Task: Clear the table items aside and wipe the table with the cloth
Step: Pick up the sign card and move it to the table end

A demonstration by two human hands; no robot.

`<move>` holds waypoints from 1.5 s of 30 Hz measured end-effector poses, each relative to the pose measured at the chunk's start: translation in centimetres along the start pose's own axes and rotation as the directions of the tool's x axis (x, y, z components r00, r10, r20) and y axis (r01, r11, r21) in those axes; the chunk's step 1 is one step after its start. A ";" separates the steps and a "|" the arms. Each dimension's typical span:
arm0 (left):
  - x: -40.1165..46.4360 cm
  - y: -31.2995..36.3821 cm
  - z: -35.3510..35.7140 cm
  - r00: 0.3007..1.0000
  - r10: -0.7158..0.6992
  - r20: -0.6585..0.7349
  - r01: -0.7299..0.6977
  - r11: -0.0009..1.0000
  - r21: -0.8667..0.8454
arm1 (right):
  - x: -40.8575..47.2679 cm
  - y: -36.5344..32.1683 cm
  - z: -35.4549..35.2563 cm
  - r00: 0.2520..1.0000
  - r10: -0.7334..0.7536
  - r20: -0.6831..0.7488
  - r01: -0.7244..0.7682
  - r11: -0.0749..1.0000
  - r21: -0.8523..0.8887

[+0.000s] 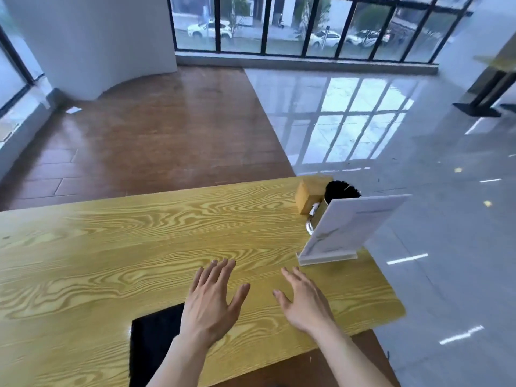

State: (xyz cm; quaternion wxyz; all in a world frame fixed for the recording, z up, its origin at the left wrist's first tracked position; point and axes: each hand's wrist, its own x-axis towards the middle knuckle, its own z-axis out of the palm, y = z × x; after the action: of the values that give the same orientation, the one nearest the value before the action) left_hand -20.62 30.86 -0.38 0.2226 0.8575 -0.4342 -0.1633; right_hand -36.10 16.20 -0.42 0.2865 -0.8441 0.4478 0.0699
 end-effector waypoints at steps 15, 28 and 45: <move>12.8 18.7 9.1 0.942 -0.219 0.254 0.321 0.812 -0.488 | 9.0 19.6 -16.3 0.898 0.420 -0.133 -0.205 0.665 0.718; 12.5 17.0 8.4 0.920 -0.269 0.285 0.391 0.604 -0.694 | 10.7 14.3 -12.5 0.884 0.391 -0.255 -0.074 0.657 0.750; 2.4 -25.1 -17.6 0.726 -0.685 -0.055 0.315 0.403 -0.859 | 9.7 -31.2 10.0 0.987 -0.054 -0.149 0.122 0.861 0.495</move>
State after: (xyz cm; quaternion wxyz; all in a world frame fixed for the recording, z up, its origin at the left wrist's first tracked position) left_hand 5.91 46.30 1.16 0.6065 0.7631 0.0310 -0.2212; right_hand -4.17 28.26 0.79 0.4692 -0.7628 0.4292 -0.1173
